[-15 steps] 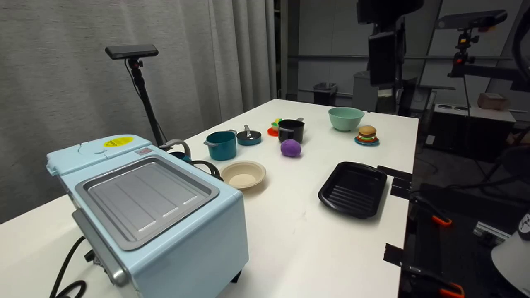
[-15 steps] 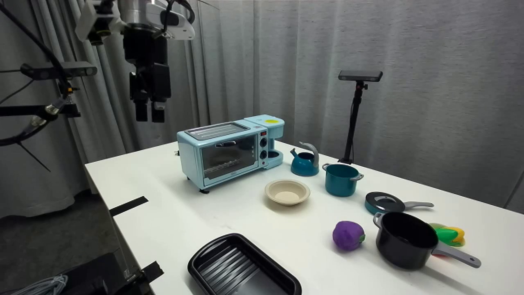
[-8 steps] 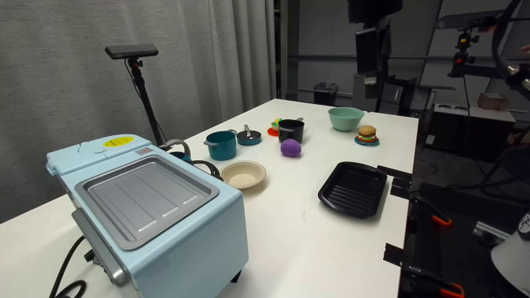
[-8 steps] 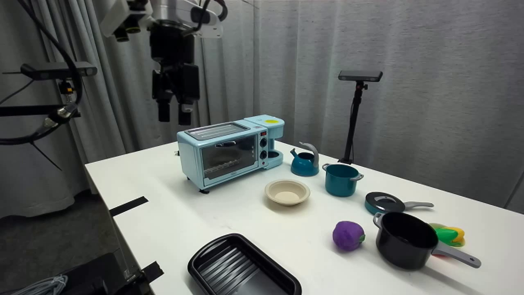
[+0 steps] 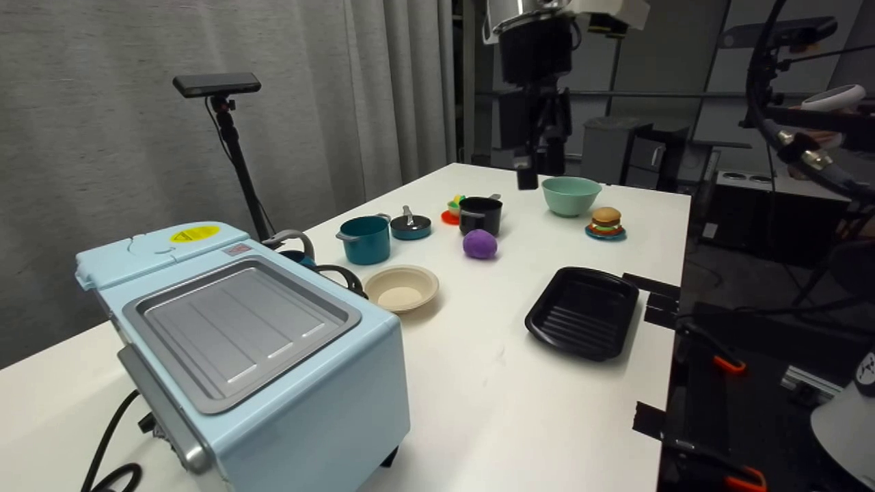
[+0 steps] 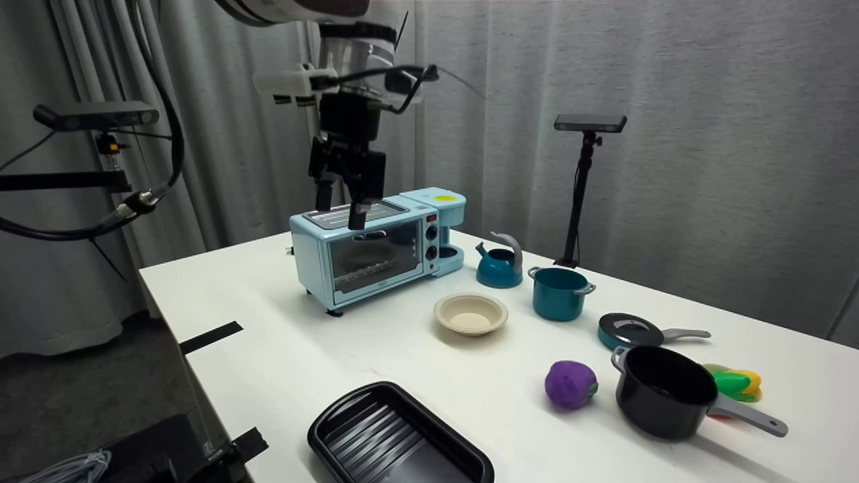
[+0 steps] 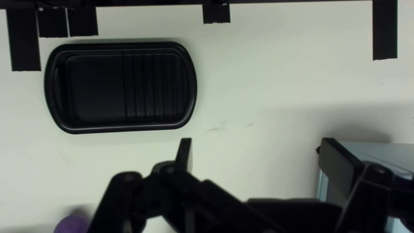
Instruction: Pick the purple object and put it in the bowl
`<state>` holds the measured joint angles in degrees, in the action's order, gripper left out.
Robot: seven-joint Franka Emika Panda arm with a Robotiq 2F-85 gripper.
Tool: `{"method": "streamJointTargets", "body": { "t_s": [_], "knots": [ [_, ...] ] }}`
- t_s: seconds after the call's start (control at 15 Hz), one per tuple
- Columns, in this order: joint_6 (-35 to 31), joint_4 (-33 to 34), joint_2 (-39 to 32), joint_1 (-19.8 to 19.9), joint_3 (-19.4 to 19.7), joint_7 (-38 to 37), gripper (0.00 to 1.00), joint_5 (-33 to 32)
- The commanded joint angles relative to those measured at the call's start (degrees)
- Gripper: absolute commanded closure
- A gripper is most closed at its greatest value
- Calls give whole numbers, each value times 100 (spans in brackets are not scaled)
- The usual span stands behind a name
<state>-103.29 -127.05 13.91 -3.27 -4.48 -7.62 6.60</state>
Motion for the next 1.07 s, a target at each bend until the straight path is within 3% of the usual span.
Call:
{"method": "streamJointTargets", "body": {
  "t_s": [0.0,0.13,0.2,0.73,1.0],
  "knots": [
    [-248,755,-980,-77,-91,-223,0,211],
    [-295,1005,-1283,-59,-95,-304,0,71],
    [-351,558,-897,-90,-101,-218,0,73],
    [-350,901,-1258,-89,-73,-228,0,74],
    [-284,1181,-1550,81,112,-276,0,-552]
  ]
}}
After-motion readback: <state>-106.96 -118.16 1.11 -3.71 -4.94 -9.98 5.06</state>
